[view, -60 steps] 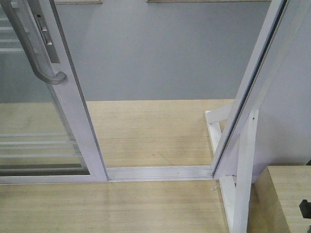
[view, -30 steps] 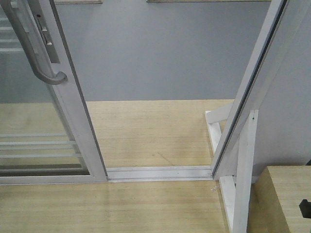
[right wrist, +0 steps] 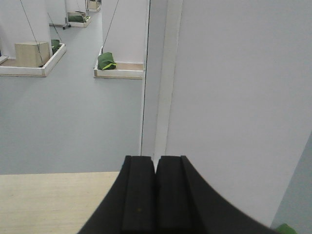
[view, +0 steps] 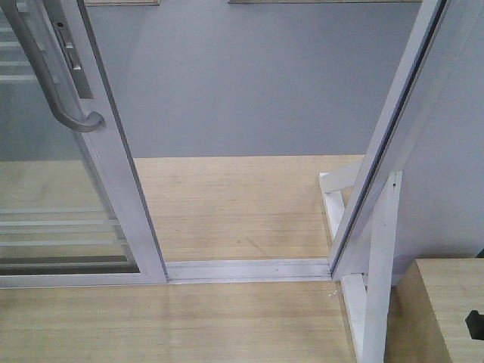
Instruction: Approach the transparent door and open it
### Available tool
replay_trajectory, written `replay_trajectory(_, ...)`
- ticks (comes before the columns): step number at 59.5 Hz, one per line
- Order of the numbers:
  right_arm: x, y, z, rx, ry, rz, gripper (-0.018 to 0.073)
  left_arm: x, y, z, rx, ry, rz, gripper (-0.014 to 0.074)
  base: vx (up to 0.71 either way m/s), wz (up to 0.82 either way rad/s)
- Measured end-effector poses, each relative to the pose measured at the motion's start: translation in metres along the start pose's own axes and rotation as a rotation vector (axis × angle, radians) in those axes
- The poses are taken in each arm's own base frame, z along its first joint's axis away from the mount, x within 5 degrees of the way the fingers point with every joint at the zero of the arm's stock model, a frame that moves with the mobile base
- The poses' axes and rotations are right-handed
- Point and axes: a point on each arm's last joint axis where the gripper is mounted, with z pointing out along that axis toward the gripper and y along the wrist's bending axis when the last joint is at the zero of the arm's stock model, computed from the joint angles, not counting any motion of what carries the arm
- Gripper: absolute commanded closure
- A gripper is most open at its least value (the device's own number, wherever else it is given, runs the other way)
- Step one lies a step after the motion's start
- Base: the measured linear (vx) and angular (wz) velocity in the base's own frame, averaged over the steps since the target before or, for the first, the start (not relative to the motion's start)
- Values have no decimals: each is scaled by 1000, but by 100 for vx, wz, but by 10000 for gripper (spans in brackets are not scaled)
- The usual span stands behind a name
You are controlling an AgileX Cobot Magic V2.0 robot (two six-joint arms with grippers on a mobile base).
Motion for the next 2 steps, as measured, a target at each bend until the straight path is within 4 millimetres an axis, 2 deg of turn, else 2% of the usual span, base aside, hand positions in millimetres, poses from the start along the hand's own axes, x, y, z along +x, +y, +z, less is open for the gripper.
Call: replay_trajectory(2, 0, 0, 0, 0, 0, 0, 567, 0, 0, 0, 0, 0, 0, 602, 0, 0)
